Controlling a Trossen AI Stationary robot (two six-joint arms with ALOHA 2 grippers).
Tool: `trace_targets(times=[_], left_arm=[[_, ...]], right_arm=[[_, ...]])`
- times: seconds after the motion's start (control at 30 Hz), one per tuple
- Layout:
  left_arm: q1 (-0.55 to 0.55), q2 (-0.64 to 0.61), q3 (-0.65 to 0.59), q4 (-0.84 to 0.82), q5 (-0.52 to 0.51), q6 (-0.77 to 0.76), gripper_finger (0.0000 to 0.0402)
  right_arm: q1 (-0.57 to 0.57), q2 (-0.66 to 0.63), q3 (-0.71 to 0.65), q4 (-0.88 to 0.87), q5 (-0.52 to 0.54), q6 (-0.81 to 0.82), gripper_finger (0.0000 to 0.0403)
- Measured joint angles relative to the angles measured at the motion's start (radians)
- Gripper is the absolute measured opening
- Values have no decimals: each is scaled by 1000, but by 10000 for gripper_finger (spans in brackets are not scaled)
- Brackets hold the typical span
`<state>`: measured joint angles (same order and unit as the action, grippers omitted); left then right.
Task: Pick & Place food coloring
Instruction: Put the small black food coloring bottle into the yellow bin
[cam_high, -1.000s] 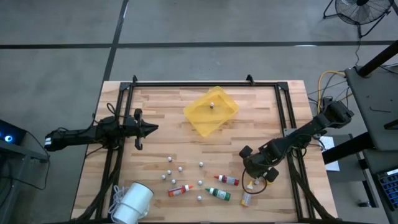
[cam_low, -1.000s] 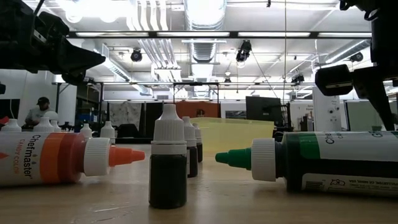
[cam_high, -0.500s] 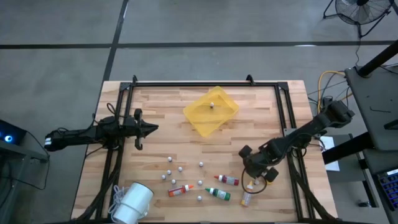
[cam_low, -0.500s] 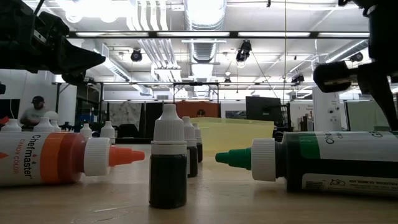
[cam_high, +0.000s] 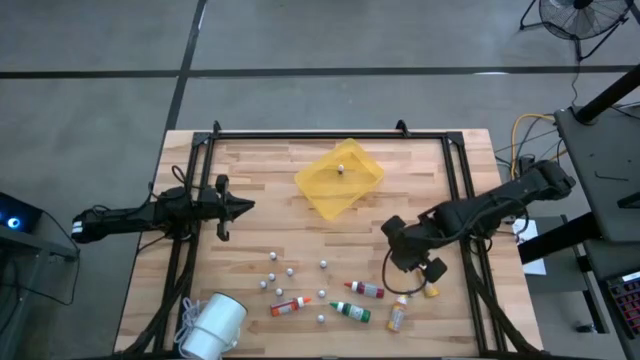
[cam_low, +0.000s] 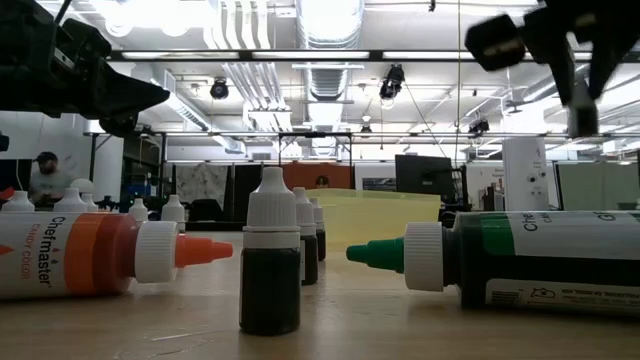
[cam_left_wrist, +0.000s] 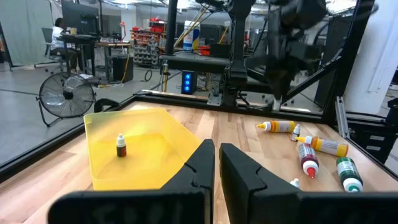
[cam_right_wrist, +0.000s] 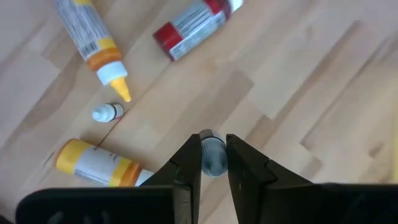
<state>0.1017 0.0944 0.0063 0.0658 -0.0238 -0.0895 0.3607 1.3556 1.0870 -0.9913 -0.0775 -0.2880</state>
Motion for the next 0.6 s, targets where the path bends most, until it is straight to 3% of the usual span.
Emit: trace_targets(times=[0.27, 0.6], left_arm=[[0, 0, 0, 0, 0, 0, 0], [0, 0, 0, 0, 0, 0, 0]], right_arm=[[-66, 1, 117, -61, 0, -1, 49], [-215, 1, 126, -79, 0, -31, 49]])
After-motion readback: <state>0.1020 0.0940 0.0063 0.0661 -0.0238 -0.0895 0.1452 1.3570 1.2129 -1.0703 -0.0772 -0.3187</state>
